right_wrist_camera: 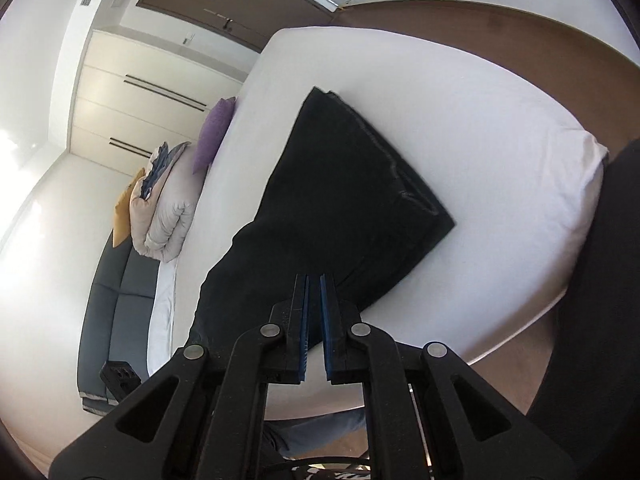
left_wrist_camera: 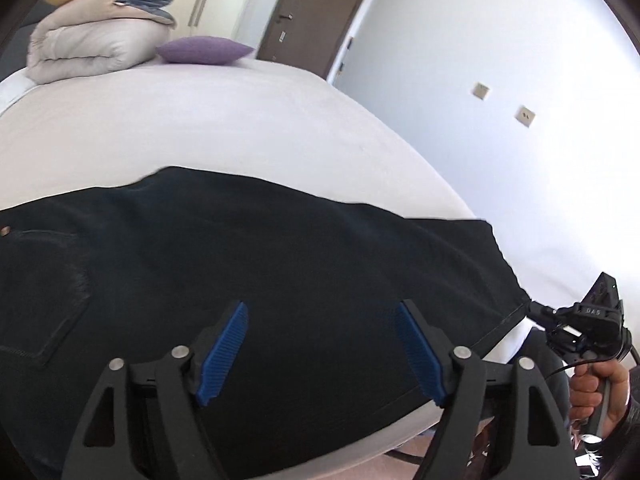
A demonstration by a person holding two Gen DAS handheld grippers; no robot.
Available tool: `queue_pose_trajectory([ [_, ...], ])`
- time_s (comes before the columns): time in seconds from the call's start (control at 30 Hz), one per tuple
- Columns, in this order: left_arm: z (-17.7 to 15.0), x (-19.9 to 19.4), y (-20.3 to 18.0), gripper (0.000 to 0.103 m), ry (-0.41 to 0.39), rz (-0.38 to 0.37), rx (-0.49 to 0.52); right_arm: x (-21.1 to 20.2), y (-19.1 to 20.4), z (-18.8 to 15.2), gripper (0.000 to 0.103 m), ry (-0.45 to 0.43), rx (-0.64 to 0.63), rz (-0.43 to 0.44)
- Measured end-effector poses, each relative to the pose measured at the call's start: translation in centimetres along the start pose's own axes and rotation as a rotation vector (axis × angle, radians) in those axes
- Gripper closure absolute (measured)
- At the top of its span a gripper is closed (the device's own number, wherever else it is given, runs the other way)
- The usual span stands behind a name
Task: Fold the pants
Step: 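Grasp the folded leg edge of the black jeans with the right tool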
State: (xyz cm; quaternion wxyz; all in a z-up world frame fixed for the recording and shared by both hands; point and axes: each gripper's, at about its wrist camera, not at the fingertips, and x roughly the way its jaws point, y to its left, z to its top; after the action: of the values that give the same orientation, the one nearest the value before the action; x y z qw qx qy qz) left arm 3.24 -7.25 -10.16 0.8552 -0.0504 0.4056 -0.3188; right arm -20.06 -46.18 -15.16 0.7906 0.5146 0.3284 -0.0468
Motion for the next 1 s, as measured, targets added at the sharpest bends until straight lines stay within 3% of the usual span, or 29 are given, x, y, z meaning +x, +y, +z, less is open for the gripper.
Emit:
queue_pose_trajectory([
  [0.07, -0.1, 2.3, -0.3, 0.025, 0.07, 0.007, -0.011, -0.9, -1.7, 0.4, 0.09, -0.023, 0.054, 0.022],
  [0.13, -0.7, 3.9, 0.0, 0.025, 0.113, 0.008, -0.042, -1.0, -2.5, 0.8, 0.07, -0.033, 0.08, 0.034],
  [0.17, -1.0, 3.9, -0.1, 0.025, 0.098, 0.015, -0.033, -0.8, -3.0, 1.0, 0.041, -0.039, 0.098, 0.039],
  [0.2, -1.2, 4.0, -0.4, 0.025, 0.095, 0.021, -0.023, -0.9, -3.7, 1.0, 0.025, -0.054, 0.136, 0.054],
  [0.33, -1.4, 4.2, -0.6, 0.025, 0.105, 0.027, -0.013, -0.1, -5.6, 0.5, 0.025, -0.055, 0.226, 0.07],
  [0.53, -1.7, 4.4, -0.6, 0.024, 0.101, 0.032, -0.017, 1.1, -6.0, 0.8, 0.03, -0.062, 0.228, 0.157],
  [0.73, -1.7, 4.3, -0.5, 0.024, 0.096, 0.021, -0.036, 2.2, -7.1, 1.2, 0.047, -0.084, 0.248, 0.23],
  [0.87, -1.9, 4.4, -0.6, 0.025, 0.095, 0.021, -0.039, 3.3, -7.6, 1.6, 0.069, -0.094, 0.285, 0.25],
  [0.97, -1.8, 4.0, -0.1, 0.024, 0.093, 0.013, -0.055, 4.3, -6.6, 2.6, 0.071, -0.11, 0.26, 0.247],
  [1.0, -1.8, 3.9, 0.2, 0.024, 0.092, 0.009, -0.061, 4.7, -6.2, 2.8, 0.076, -0.113, 0.248, 0.241],
])
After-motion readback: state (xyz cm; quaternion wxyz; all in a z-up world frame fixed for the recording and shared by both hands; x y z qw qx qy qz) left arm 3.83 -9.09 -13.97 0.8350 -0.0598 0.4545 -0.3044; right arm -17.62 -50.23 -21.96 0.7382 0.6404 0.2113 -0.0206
